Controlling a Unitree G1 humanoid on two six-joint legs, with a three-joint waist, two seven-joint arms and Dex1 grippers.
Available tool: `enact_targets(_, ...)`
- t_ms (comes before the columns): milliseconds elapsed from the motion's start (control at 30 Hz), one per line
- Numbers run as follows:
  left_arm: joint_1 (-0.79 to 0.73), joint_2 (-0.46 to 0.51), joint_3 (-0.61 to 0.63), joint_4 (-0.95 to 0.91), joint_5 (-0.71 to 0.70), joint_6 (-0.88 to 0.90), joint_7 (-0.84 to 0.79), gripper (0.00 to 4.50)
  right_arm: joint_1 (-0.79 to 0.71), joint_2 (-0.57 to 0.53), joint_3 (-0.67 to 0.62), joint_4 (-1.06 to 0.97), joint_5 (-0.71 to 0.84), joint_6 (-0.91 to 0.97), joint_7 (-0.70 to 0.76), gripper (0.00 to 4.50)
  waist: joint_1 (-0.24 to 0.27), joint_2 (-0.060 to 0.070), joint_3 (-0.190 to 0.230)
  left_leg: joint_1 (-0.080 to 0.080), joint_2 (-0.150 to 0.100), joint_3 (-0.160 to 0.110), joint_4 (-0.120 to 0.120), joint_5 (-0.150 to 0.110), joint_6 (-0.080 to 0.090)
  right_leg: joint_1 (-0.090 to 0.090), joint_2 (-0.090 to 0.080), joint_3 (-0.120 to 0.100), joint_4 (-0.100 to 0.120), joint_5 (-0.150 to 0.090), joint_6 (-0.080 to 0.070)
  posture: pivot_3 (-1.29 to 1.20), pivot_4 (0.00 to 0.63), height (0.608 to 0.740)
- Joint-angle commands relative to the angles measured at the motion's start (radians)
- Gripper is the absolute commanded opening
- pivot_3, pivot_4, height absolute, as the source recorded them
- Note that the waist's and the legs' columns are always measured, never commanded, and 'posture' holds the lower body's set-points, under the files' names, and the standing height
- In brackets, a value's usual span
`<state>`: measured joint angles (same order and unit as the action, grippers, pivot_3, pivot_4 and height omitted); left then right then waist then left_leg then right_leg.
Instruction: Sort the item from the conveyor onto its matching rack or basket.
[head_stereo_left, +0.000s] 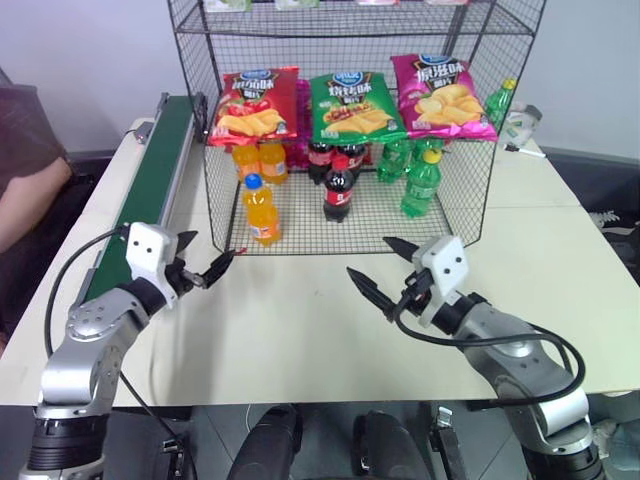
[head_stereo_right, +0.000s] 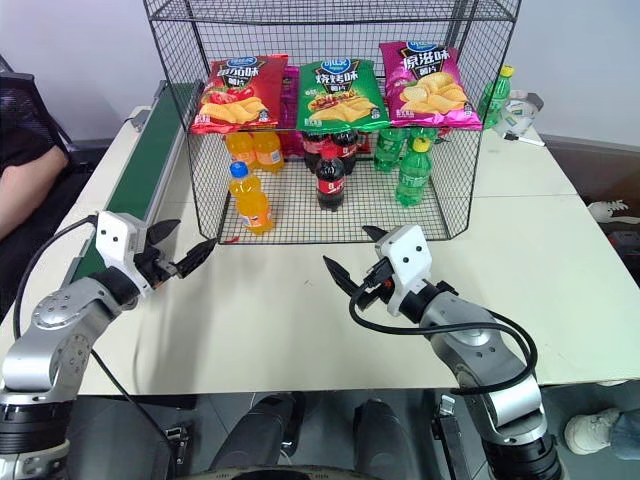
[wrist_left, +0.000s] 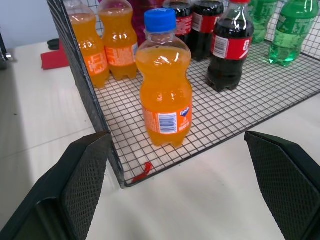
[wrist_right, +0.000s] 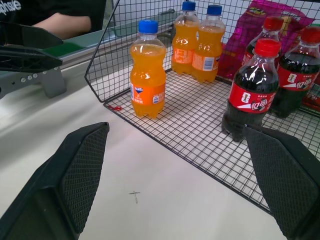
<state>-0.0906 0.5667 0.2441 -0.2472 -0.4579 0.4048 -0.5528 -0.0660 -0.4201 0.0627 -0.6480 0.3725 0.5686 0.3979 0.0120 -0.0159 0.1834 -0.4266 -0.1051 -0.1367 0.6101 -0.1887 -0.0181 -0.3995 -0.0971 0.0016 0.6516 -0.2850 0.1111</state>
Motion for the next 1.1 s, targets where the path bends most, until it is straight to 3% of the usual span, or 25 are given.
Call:
enact_targets(33,0.003,0.013,0.031,-0.024,0.004,-0.020,-0.005,4.47,-0.006,0.006,-0.007,-0.038,0.008,-0.014,0.003,4.50,0.000,0.000,0.000,0.000,0.000,0.000,0.000,0.000,0.000,0.000,0.000,0.000,0.000,0.000,0.000,0.00,0.150,0.740)
enact_targets(1100,-0.014,0.000,0.030,0.001,0.024,-0.026,0.023,4.47,0.031,0.036,0.004,-0.039,0.008,-0.046,0.028,4.50,0.000,0.000,0.000,0.000,0.000,0.000,0.000,0.000,0.000,0.000,0.000,0.000,-0.001,0.000,0.000,0.00,0.150,0.740)
